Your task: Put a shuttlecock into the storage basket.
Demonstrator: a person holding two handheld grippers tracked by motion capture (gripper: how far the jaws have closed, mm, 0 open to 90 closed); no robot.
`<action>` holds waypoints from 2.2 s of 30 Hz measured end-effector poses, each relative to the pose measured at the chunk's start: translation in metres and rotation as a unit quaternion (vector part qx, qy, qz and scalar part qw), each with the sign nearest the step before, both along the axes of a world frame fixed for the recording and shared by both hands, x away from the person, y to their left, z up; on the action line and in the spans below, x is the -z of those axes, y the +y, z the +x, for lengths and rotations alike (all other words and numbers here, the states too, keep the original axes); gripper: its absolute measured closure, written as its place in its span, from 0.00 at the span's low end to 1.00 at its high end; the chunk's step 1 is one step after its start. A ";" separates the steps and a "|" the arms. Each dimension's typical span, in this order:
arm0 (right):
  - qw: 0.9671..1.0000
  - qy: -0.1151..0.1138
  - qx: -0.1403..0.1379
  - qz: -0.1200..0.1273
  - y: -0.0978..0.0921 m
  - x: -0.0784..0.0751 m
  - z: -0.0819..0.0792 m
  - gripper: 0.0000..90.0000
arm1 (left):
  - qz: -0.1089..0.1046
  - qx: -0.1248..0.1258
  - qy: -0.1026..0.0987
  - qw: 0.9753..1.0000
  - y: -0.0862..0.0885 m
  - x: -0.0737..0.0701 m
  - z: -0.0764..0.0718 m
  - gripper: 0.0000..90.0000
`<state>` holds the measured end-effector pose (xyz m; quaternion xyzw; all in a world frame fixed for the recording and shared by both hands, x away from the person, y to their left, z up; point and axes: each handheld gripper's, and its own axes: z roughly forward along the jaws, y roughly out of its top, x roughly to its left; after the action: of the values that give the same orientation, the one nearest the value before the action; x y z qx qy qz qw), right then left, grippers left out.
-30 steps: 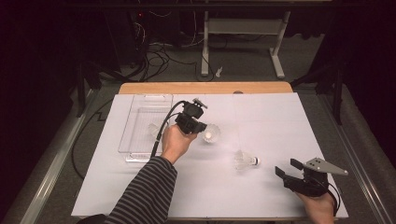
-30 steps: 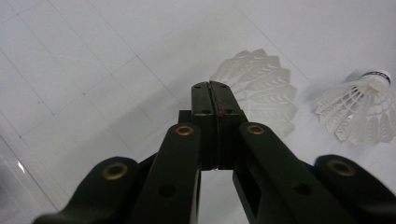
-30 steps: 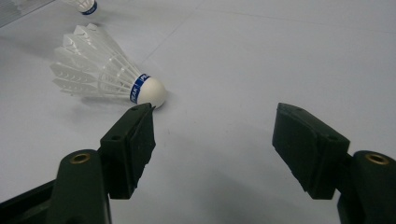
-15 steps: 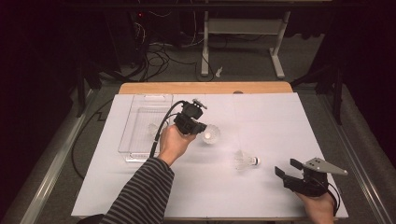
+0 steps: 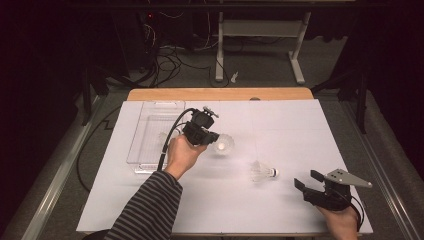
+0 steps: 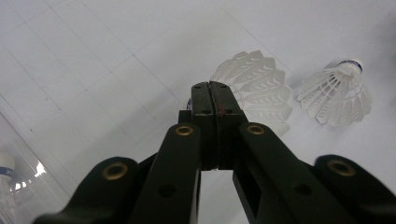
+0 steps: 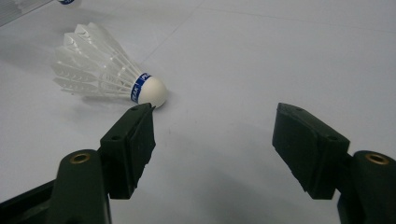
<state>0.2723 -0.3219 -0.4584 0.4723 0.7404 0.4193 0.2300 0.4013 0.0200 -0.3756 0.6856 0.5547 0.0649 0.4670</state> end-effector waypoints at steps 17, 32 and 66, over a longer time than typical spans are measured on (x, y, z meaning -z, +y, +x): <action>1.000 0.000 0.001 0.001 0.000 0.000 0.000 0.34 | -0.012 -0.003 -0.008 1.000 0.013 -0.008 -0.008 1.00; 1.000 -0.001 0.000 0.000 0.000 0.000 0.000 0.34 | -0.021 -0.011 -0.017 1.000 0.026 -0.016 -0.012 1.00; 1.000 -0.001 0.000 0.001 0.000 0.000 0.000 0.34 | -0.030 -0.022 -0.024 0.999 0.042 -0.027 -0.016 1.00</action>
<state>0.2720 -0.3215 -0.4582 0.4716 0.7400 0.4204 0.2305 0.3850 0.0624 -0.3486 0.6572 0.5599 0.0745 0.4991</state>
